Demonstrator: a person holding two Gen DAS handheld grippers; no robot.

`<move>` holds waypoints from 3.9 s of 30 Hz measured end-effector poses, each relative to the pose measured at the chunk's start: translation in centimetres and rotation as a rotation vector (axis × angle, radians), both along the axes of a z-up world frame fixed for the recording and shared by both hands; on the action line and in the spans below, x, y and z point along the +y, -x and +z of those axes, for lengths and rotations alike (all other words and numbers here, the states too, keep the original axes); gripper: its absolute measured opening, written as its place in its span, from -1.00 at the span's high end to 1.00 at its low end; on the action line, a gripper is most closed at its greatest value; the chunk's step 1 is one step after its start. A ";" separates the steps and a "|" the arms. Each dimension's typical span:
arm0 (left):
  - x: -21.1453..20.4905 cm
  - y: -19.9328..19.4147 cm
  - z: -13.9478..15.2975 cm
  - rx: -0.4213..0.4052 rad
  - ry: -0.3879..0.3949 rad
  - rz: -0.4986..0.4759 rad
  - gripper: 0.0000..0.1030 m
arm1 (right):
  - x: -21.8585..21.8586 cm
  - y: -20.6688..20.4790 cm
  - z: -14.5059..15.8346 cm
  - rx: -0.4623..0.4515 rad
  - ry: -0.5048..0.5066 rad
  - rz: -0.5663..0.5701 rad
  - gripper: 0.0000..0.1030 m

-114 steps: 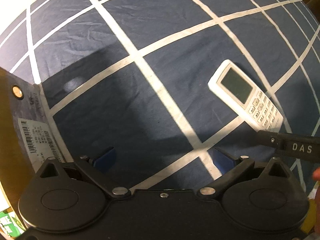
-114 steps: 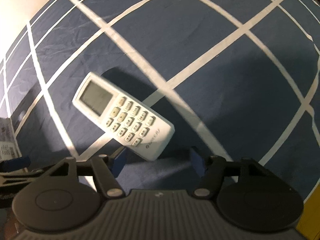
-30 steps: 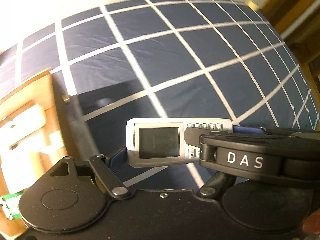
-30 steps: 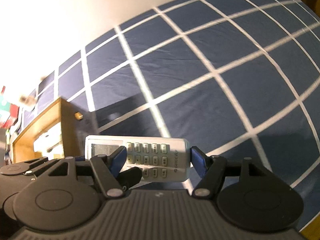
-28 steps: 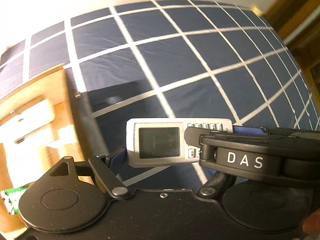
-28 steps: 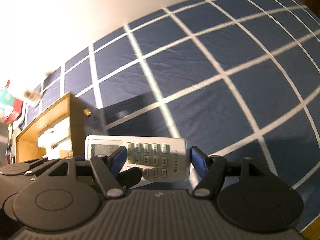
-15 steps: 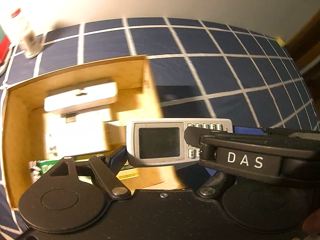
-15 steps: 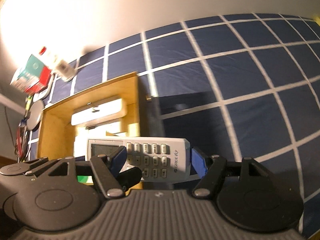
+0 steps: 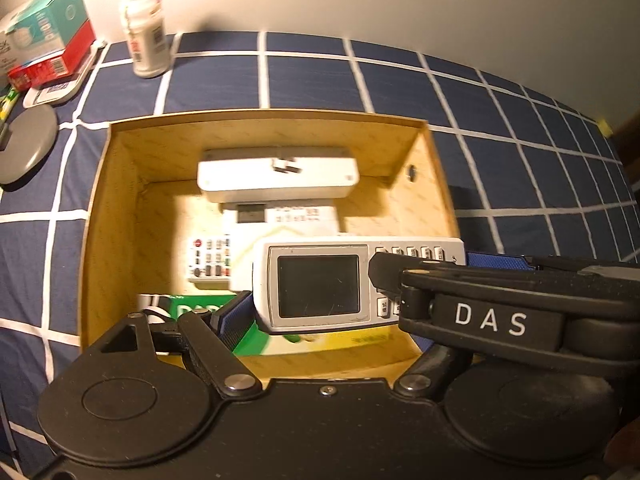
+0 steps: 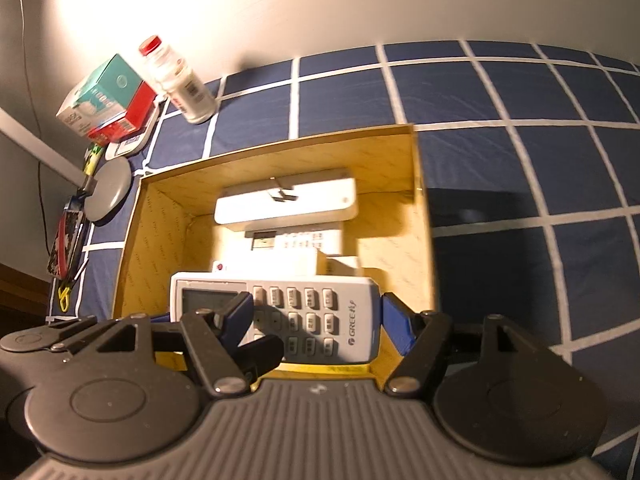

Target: Organize objects

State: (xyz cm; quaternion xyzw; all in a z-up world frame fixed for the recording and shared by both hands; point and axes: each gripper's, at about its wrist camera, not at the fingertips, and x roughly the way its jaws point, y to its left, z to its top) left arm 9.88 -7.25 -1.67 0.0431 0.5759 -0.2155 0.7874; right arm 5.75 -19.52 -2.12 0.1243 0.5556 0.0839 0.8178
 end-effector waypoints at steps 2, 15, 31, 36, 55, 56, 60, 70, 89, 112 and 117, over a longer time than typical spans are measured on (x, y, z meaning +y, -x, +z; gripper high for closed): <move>0.5 -0.8 -0.3 0.005 -0.001 0.012 -0.51 | 0.8 -0.8 -0.3 0.004 0.000 0.011 -0.34; 0.7 -8.3 -3.8 0.071 -0.002 0.028 -0.51 | 3.0 -8.6 -3.7 0.067 0.019 0.034 -0.34; 0.9 -10.9 -7.4 0.146 -0.027 0.036 -0.50 | 3.7 -11.4 -7.6 0.149 0.017 0.054 -0.34; 1.1 -10.6 -7.6 0.152 -0.031 0.031 -0.50 | 3.9 -11.0 -7.8 0.156 0.014 0.052 -0.34; 1.0 -11.4 -9.8 0.198 -0.049 0.021 -0.48 | 3.9 -11.5 -10.1 0.206 0.021 0.050 -0.34; 1.0 -11.5 -10.0 0.203 -0.050 0.021 -0.49 | 4.0 -11.5 -10.2 0.210 0.025 0.047 -0.34; 1.2 -11.6 -10.3 0.216 -0.041 0.028 -0.50 | 4.2 -11.7 -10.4 0.218 0.029 0.046 -0.34; 1.5 -11.6 -9.6 0.191 -0.036 0.030 -0.52 | 4.0 -11.7 -9.5 0.190 0.025 0.043 -0.34; 4.9 -7.1 -4.1 0.075 -0.063 0.085 -0.59 | 2.1 -6.5 -3.4 0.069 0.048 0.037 -0.43; 8.5 0.5 -0.3 -0.021 -0.109 0.120 -0.93 | -0.4 2.5 -0.5 0.046 0.055 0.031 -0.85; 8.8 1.5 0.0 -0.031 -0.125 0.113 -1.00 | -0.6 3.7 -0.6 0.054 0.067 0.045 -1.00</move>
